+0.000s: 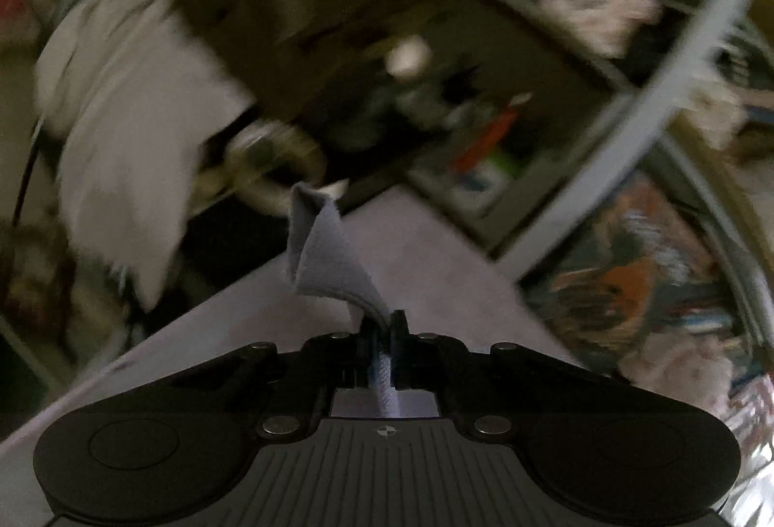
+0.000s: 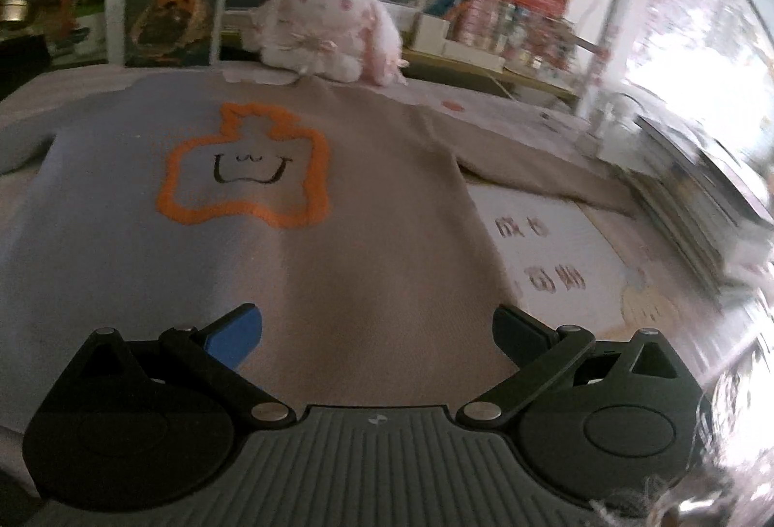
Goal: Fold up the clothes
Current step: 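Pinch the grey sleeve cuff with the left tool and lift it, then lay the grey sleeve across the sweater chest and open the left tool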
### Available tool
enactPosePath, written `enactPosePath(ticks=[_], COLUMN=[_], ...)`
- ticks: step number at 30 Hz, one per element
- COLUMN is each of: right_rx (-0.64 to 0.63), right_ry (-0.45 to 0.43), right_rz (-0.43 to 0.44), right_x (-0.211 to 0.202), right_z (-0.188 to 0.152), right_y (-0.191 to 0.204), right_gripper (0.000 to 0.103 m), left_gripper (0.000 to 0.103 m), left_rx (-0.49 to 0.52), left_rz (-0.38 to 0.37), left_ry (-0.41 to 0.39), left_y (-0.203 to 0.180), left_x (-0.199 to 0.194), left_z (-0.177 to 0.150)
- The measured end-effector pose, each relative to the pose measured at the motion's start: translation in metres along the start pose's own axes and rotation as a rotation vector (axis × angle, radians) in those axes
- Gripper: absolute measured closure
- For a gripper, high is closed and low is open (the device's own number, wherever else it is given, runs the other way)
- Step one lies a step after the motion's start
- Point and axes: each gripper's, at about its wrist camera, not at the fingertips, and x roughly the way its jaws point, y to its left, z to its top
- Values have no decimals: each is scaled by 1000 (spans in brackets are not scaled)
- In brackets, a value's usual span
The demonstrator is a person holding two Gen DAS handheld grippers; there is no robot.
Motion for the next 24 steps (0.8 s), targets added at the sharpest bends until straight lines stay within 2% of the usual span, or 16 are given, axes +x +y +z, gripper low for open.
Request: enactPosePath(ticks=[7, 16, 24], right_rx=[-73, -132, -134], right_ry=[-24, 6, 21], right_rz=[181, 352, 457], right_x=[25, 52, 62], right_z=[13, 13, 13], right_y=[-40, -80, -105], right_gripper=[0, 0, 1], left_gripper=[100, 100, 100], left_rx=[244, 403, 475], left_rz=[-117, -178, -204], left_ry=[-89, -59, 6], left_y=[-122, -252, -321], left_x=[-15, 5, 19], left_z=[-23, -84, -144])
